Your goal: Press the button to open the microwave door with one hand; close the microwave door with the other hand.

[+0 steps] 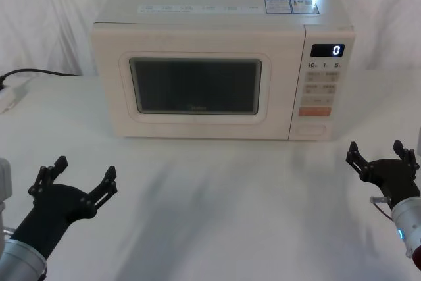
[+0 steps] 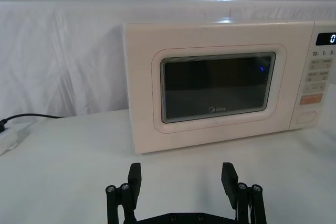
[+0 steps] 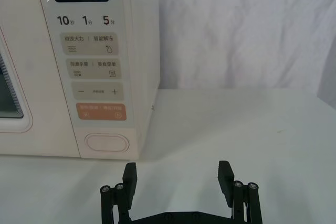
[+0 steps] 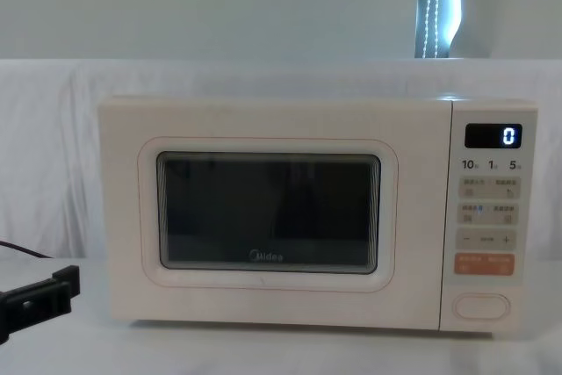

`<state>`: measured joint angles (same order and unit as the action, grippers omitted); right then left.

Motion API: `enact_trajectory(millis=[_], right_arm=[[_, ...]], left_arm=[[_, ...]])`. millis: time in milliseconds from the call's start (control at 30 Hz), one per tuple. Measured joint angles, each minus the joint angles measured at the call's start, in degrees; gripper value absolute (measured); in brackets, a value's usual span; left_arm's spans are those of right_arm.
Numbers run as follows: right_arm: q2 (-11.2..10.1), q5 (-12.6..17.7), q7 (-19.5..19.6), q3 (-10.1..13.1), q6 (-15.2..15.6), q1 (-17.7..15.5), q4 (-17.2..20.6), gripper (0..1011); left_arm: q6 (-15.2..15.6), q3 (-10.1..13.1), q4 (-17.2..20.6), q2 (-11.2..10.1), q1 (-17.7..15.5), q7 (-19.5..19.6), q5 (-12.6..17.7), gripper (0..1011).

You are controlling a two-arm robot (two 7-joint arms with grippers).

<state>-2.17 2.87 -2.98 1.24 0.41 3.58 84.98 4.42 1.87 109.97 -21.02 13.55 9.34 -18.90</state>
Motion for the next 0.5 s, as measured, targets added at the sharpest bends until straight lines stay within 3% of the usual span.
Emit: enact_trajectory(millis=[500], right_arm=[[0.00,0.00,0.00,0.00,0.00,0.00,0.00,1002]], left_arm=[[0.13,0.00,0.07,-0.03,-0.07,0.00,-0.16,1001]])
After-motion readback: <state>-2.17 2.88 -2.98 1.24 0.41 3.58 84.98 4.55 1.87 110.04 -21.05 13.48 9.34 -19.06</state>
